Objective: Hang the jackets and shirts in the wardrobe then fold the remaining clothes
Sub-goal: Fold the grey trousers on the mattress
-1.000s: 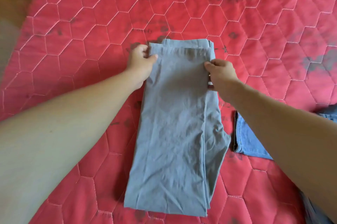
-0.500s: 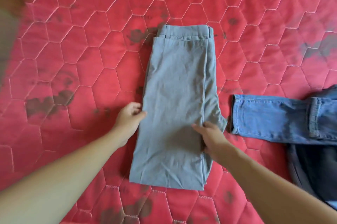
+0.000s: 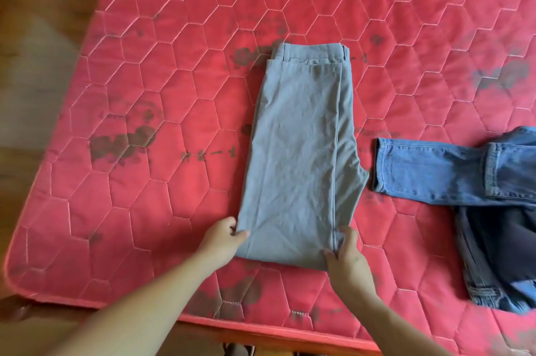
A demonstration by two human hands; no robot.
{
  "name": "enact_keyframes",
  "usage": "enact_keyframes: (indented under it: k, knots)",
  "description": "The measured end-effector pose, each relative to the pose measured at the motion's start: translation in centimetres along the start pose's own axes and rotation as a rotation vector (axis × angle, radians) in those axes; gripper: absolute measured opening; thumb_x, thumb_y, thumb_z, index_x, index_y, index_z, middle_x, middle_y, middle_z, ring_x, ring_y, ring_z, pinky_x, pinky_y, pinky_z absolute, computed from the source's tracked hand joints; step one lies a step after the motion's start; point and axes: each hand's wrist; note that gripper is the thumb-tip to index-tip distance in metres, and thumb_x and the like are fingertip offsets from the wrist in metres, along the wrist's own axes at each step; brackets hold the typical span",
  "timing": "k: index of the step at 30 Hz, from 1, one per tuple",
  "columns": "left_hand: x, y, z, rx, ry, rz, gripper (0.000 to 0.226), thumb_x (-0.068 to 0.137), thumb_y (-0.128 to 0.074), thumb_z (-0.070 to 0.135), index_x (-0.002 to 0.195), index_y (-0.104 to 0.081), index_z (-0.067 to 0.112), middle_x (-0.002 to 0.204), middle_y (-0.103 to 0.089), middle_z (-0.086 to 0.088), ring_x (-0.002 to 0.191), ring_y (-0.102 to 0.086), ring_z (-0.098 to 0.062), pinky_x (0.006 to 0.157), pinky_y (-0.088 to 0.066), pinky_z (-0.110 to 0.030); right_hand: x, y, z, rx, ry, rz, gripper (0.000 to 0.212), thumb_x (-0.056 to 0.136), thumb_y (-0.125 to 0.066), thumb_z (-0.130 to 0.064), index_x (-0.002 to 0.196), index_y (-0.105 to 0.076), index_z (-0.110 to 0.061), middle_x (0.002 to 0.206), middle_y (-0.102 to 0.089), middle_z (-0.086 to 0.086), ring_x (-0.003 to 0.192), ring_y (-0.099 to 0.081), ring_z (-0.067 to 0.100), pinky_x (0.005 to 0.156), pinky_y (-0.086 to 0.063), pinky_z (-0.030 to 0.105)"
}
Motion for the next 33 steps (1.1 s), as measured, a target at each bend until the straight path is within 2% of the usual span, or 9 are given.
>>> enact_keyframes:
  k: [4, 8, 11, 13, 21, 24, 26, 28, 33]
  knots:
    - [-1.5, -1.1, -0.1, 0.236, -0.050, 0.065, 0.025, 0.088, -0.071, 0.030, 0.085, -0.049, 0.017, 0.072, -0.057, 0.002, 0.069, -0.060, -0.024, 0.056, -0.034, -0.036, -1.3, -0.9, 1.3, -0.276, 0.110, -0.032, 0.038, 0.096, -0.046, -0.018, 0.130, -0.030, -0.026, 0.074, -0.058, 0.001, 0.069, -0.055, 0.032, 0.056, -0.036, 0.038]
    - [-3.0, -2.5, -1.0, 0.585, -0.335, 0.315, 0.072, 0.076, -0.081, 0.030, 0.138, -0.046, 0.021, 0.130, -0.050, -0.014, 0.107, -0.062, -0.036, 0.081, -0.055, -0.042, -1.4, -1.7, 1.7, -0.653, 0.266, 0.161, 0.051, 0.080, -0.067, -0.022, 0.129, -0.050, -0.019, 0.113, -0.056, 0.013, 0.103, -0.053, 0.037, 0.077, -0.046, 0.047]
    - [-2.8, -3.8, -2.0, 0.904, -0.787, 0.293, 0.083, 0.080, -0.071, 0.047, 0.154, -0.038, 0.028, 0.161, -0.029, -0.020, 0.146, -0.034, -0.038, 0.110, -0.041, -0.059, -0.9, -3.5, 1.8, -0.760, 0.655, 0.126, 0.065, 0.087, -0.056, -0.043, 0.145, -0.047, -0.015, 0.154, -0.038, 0.023, 0.145, -0.033, 0.042, 0.111, -0.030, 0.060]
    - [-1.7, -4.4, -3.2, 1.013, -0.919, 0.168, 0.082, 0.090, -0.051, 0.061, 0.160, -0.019, 0.032, 0.168, -0.007, -0.017, 0.155, -0.008, -0.031, 0.118, -0.025, -0.062, 0.0, -4.8, 2.4, -0.839, 0.763, 0.032, 0.075, 0.095, -0.037, -0.058, 0.157, -0.030, -0.018, 0.165, -0.020, 0.018, 0.154, -0.015, 0.038, 0.117, -0.020, 0.065]
    - [-1.0, -3.8, -2.4, 1.244, -0.750, -0.075, 0.097, 0.089, -0.036, 0.076, 0.155, 0.024, 0.036, 0.156, 0.043, -0.011, 0.146, 0.038, -0.028, 0.116, 0.016, -0.065, 1.6, -4.8, 3.3, -0.913, 0.815, -0.108, 0.095, 0.086, -0.038, -0.076, 0.161, -0.016, -0.023, 0.169, -0.002, 0.016, 0.155, -0.003, 0.038, 0.115, -0.017, 0.072]
    - [-1.3, -2.1, -2.5, 1.163, -0.840, 0.002, 0.084, 0.085, -0.059, 0.054, 0.157, -0.023, 0.029, 0.168, 0.001, -0.017, 0.156, -0.001, -0.032, 0.121, -0.012, -0.062, 1.1, -3.1, 2.7, -0.954, 0.854, -0.094, 0.073, 0.091, -0.048, -0.045, 0.155, -0.033, -0.014, 0.162, -0.023, 0.023, 0.149, -0.024, 0.043, 0.112, -0.028, 0.071]
    - [-1.8, -1.3, -3.3, 1.147, -0.941, 0.074, 0.046, 0.080, -0.057, 0.027, 0.125, -0.057, 0.020, 0.151, -0.043, -0.015, 0.144, -0.039, -0.032, 0.110, -0.040, -0.057, 0.4, -2.2, 3.0, -0.972, 0.954, 0.026, 0.039, 0.087, -0.042, -0.018, 0.122, -0.057, -0.010, 0.124, -0.057, 0.020, 0.113, -0.055, 0.042, 0.090, -0.048, 0.060]
    - [-2.2, -0.5, -3.4, 1.122, -1.009, 0.117, 0.026, 0.077, -0.046, 0.017, 0.099, -0.059, 0.018, 0.118, -0.061, -0.007, 0.116, -0.059, -0.029, 0.092, -0.051, -0.047, -0.5, -1.6, 3.0, -0.933, 1.006, 0.116, 0.020, 0.080, -0.045, -0.009, 0.097, -0.054, -0.014, 0.092, -0.056, 0.010, 0.081, -0.054, 0.034, 0.072, -0.047, 0.048]
    - [-2.4, 3.5, 1.4, 0.771, -0.962, 0.114, 0.014, 0.072, -0.055, 0.021, 0.084, -0.049, 0.024, 0.075, -0.055, 0.008, 0.068, -0.057, -0.020, 0.063, -0.045, -0.032, 0.1, 2.6, -0.8, -0.702, 0.834, 0.078, 0.014, 0.068, -0.059, -0.014, 0.080, -0.054, -0.018, 0.074, -0.050, 0.000, 0.064, -0.053, 0.030, 0.056, -0.038, 0.037]
Point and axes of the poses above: each hand's wrist, its own x-axis towards the middle knuckle, its own y-axis out of the back of the hand, z = x × y
